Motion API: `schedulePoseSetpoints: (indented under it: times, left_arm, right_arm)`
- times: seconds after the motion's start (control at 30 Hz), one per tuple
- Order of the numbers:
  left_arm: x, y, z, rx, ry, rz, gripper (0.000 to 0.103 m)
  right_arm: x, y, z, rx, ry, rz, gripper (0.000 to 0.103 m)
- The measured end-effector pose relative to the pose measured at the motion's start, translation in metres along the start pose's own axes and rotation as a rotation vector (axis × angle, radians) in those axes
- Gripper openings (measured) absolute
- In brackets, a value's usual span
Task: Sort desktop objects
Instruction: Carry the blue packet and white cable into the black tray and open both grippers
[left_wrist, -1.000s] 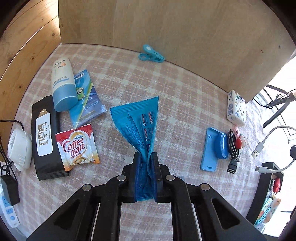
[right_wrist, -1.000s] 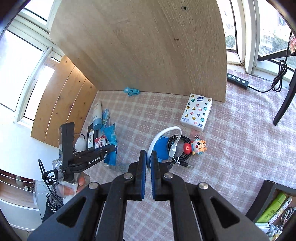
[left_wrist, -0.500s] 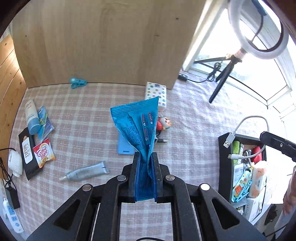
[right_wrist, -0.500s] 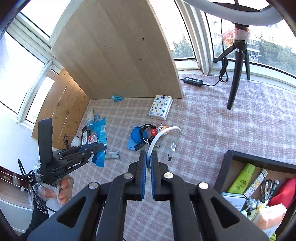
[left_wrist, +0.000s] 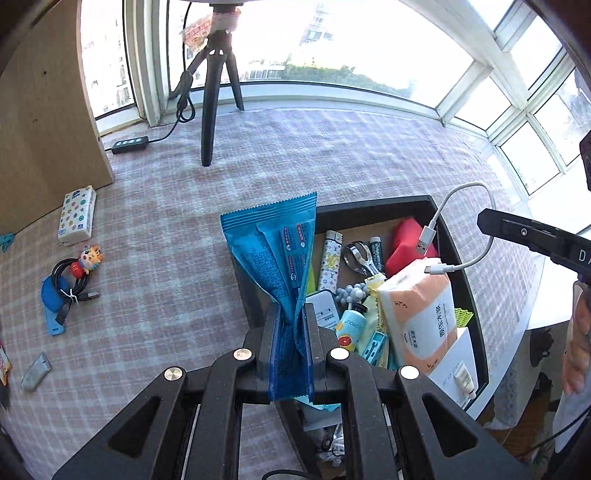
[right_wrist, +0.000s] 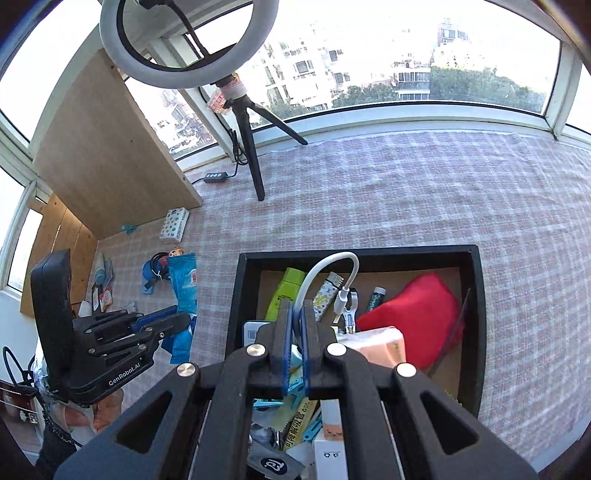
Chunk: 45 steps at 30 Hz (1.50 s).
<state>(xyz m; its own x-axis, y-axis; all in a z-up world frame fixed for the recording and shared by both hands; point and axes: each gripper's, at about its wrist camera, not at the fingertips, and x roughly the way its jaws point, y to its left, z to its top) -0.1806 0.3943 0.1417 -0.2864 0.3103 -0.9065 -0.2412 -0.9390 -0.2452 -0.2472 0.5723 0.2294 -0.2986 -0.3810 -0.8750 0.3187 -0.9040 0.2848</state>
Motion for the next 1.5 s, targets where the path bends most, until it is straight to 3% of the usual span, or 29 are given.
schedulePoseSetpoints:
  times: [0.17, 0.37, 0.5, 0.67, 1.1, 1.5]
  left_arm:
    - [0.019, -0.035, 0.004, 0.051, 0.023, 0.007, 0.010]
    - [0.027, -0.059, 0.005, 0.089, 0.042, 0.019, 0.010]
    - [0.029, -0.068, 0.008, 0.101, 0.066, 0.003, 0.033]
    - [0.019, -0.067, 0.009, 0.098, 0.042, 0.030, 0.037]
    - [0.002, -0.007, -0.007, 0.009, 0.027, 0.064, 0.037]
    - [-0.026, 0.105, -0.047, -0.130, 0.016, 0.158, 0.037]
  right_arm:
    - [-0.010, -0.044, -0.005, 0.056, -0.014, -0.055, 0.005]
    - [-0.012, -0.068, -0.013, 0.043, -0.004, -0.119, 0.005]
    - [-0.009, -0.074, -0.018, 0.030, 0.017, -0.122, 0.005]
    - [-0.011, -0.077, -0.018, 0.050, 0.011, -0.127, 0.023]
    - [-0.007, -0.049, -0.013, 0.022, -0.001, -0.078, 0.023]
    - [0.050, 0.056, -0.002, -0.116, 0.065, 0.013, 0.023]
